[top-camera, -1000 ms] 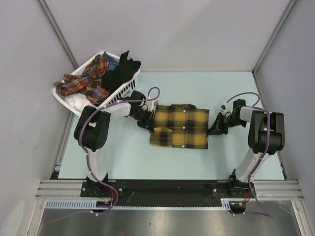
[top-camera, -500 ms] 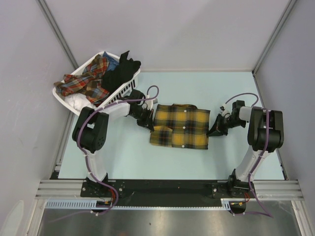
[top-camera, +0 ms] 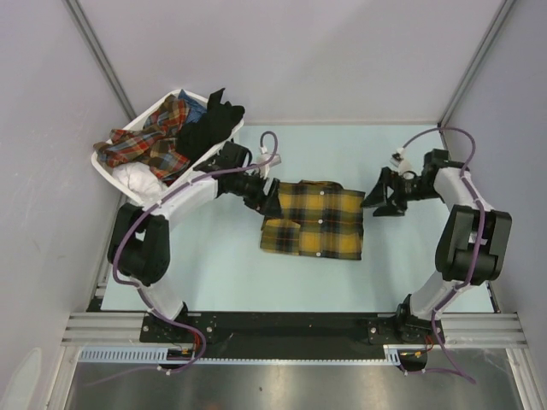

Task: Fold and stack the long sleeve shirts
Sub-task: Fold the shirt

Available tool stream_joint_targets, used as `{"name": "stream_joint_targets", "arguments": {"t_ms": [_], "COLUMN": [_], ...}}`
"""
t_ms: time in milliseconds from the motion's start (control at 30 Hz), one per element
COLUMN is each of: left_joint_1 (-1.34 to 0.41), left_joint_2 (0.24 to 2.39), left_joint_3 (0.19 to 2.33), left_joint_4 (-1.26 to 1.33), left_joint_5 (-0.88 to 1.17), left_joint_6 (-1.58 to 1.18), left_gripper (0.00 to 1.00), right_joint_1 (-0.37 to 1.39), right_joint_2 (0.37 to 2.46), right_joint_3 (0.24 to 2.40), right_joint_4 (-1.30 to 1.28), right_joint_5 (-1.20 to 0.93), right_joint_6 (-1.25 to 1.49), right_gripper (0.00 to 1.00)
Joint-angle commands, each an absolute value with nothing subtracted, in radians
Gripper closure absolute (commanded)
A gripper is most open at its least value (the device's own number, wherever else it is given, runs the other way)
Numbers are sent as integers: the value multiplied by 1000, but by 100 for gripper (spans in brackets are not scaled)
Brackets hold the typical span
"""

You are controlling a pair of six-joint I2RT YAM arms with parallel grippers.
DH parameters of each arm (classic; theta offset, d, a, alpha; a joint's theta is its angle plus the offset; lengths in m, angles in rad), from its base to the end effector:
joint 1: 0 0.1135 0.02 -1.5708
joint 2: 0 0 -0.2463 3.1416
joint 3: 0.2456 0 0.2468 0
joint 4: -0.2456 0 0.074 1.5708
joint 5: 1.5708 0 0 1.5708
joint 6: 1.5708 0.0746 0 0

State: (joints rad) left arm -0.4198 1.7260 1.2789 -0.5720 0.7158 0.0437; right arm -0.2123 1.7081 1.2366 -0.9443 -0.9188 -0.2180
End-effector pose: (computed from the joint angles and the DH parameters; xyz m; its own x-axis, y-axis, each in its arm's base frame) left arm 0.3162 -0.1948 0.1965 -0.7498 0.3708 -0.5481 0.6550 0.5332 -0.5354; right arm 0.3181 -0.0079 0.1844 -0.9447 0.0694 -0.3206 -0.2012 0.6494 0.7334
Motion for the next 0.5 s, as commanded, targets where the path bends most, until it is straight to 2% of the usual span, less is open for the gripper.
{"name": "stream_joint_targets", "arguments": {"t_ms": [0,100,167,300,467], "left_joint_1": [-505,-494,-460,-375,-301], "left_joint_2": [1778,1917,1998,2068,1978], "left_joint_3": [1258,1267,1264,1209,1154], "left_joint_4": [-389,-261,-184,-195,-281], "left_joint_5": [879,936,945,924,928], "left_joint_6": [-98,-236,-308,-292,-193], "left_gripper": [20,21,21,22,24], "right_joint_1": [-8,78,68,-85,-172], "right_joint_2": [1719,1785,1889,2092,2117], "right_joint_3": [1159,1076,1057,1121,1276], "right_joint_4": [-907,-715,-698,-813,-1007], "right_joint_5": [-1219,-1246,-1224,-1113,-1048], "right_joint_6": [-151,-25,-72,-254,-397], "right_gripper": [10,10,11,15,20]}}
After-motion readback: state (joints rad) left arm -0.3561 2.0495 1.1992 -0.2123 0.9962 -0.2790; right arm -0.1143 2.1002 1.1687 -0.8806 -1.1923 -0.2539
